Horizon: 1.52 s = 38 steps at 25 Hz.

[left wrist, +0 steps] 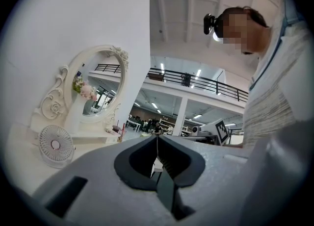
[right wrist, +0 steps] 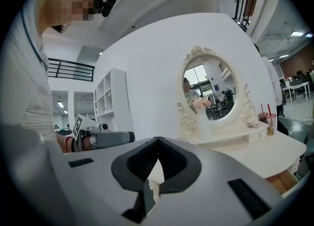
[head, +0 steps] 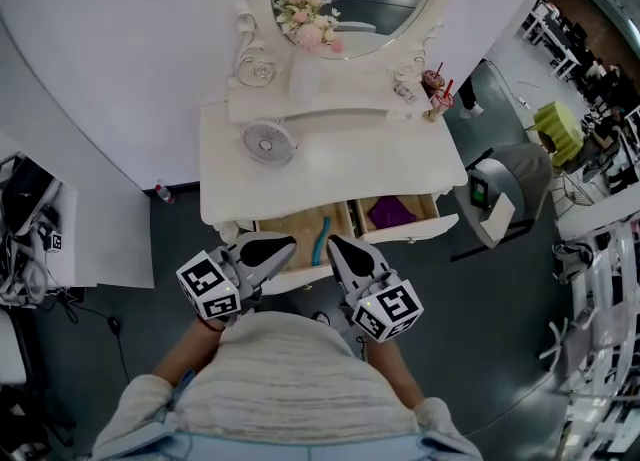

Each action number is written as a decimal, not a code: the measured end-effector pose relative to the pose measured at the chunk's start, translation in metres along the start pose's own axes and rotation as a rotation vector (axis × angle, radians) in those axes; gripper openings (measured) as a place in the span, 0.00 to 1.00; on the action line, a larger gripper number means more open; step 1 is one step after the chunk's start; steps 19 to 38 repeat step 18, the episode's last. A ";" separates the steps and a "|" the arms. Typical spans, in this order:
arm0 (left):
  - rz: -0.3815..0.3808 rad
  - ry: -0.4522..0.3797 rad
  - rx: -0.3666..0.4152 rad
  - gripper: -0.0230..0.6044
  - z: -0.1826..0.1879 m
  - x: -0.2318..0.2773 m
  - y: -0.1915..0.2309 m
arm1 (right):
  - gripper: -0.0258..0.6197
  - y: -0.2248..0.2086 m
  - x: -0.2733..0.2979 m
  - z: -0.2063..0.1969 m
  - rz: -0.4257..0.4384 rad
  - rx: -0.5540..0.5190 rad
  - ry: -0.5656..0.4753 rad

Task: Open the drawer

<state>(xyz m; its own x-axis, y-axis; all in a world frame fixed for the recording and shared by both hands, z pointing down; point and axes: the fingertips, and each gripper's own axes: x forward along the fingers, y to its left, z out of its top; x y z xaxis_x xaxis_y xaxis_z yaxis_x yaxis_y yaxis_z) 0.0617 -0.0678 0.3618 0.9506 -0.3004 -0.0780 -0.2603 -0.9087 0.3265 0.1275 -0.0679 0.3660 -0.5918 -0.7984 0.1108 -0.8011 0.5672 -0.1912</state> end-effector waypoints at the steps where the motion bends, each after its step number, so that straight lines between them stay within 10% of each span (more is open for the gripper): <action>1: -0.002 0.001 0.001 0.06 0.000 -0.001 0.000 | 0.05 0.000 0.001 0.000 -0.003 0.001 0.000; 38: -0.016 -0.013 0.001 0.06 0.004 -0.005 0.005 | 0.05 0.005 0.007 -0.004 -0.018 -0.013 0.027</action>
